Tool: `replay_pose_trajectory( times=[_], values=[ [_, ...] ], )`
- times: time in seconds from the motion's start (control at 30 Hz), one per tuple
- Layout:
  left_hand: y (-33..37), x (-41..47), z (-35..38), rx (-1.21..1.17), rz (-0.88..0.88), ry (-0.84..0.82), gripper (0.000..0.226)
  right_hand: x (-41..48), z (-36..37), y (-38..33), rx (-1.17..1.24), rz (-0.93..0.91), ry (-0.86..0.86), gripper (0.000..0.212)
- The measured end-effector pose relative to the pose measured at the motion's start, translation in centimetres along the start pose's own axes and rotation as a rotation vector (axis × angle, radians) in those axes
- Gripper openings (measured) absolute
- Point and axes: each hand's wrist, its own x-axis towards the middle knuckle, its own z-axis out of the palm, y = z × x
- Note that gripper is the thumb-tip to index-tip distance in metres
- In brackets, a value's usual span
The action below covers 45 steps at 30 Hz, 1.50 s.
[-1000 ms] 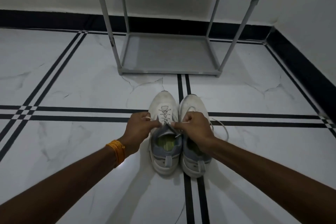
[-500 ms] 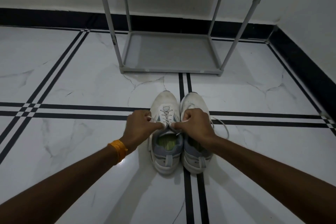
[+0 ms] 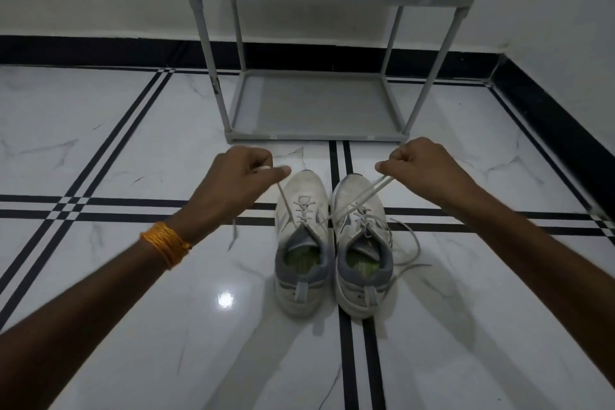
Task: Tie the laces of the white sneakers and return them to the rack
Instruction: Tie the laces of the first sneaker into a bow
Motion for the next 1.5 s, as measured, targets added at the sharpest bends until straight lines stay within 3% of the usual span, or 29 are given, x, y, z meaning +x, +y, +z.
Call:
replay_pose_trajectory(
  times=[0.1, 0.2, 0.3, 0.4, 0.5, 0.53, 0.6, 0.63, 0.7, 0.77, 0.83, 0.93, 1.1, 1.2, 1.3, 1.4, 1.5],
  values=[
    [0.7, 0.4, -0.1, 0.012, 0.142, -0.107, 0.046, -0.1, -0.1, -0.7, 0.092, -0.034, -0.069, 0.046],
    [1.6, 0.2, 1.1, 0.107, 0.373, -0.25, 0.031, 0.4, 0.1, -2.6, 0.16, -0.138, -0.184, 0.049],
    [2.9, 0.5, 2.6, 0.383, 0.655, -0.335, 0.024, 0.7, 0.1, -5.3, 0.074, -0.316, -0.239, 0.042],
    [3.3, 2.1, 3.5, 0.782, 0.78, -0.274, 0.024, 1.0, -0.3, -7.1, -0.04, -0.453, -0.203, 0.035],
    [3.9, 3.6, 3.0, 0.962, 0.631, -0.215, 0.031, 2.1, -0.7, -6.9, -0.146, -0.48, 0.032, 0.029],
    [4.2, 3.9, 2.6, 0.844, 0.512, -0.232, 0.032, 2.5, -0.8, -6.3, -0.212, -0.459, 0.141, 0.023],
    [4.6, 4.3, 2.1, 0.328, 0.197, -0.332, 0.037, 2.5, -0.9, -5.0, -0.334, -0.399, 0.263, 0.012],
    [4.8, 4.4, 1.9, 0.07, 0.046, -0.37, 0.039, 2.3, -0.5, -4.2, -0.358, -0.359, 0.249, 0.023],
    [4.8, 4.4, 1.6, -0.198, -0.137, -0.404, 0.035, 1.7, 0.7, -3.4, -0.238, -0.295, 0.1, 0.035],
    [4.7, 4.3, 1.6, -0.293, -0.19, -0.399, 0.03, 1.0, 2.3, -3.6, 0.015, -0.25, -0.104, 0.026],
    [4.6, 4.4, 1.5, -0.34, -0.193, -0.382, 0.03, 0.8, 3.4, -3.7, 0.165, -0.262, -0.114, 0.014],
    [4.2, 4.3, 0.8, -0.359, -0.182, -0.393, 0.029, 0.9, 2.5, -4.1, 0.282, -0.25, -0.057, 0.022],
    [2.9, 4.3, 0.8, -0.199, -0.094, -0.447, 0.027, 0.7, -0.5, -6.5, 0.636, -0.135, -0.216, 0.023],
    [2.8, 4.2, 3.0, -0.087, 0.023, -0.316, 0.031, 0.5, -0.6, -8.6, 0.732, -0.223, -0.271, 0.022],
    [2.5, 4.2, 5.2, 0.053, 0.265, -0.082, 0.023, 0.9, -1.7, -9.9, 0.955, -0.249, -0.205, 0.023],
    [2.4, 4.0, 5.8, 0.251, 0.441, 0.184, 0.025, 2.4, -2.0, -9.2, 1.262, -0.088, -0.139, 0.024],
    [2.9, 3.6, 5.4, 0.319, 0.549, 0.268, 0.034, 4.4, 0.0, -7.2, 1.485, 0.158, -0.168, 0.022]
  ],
)
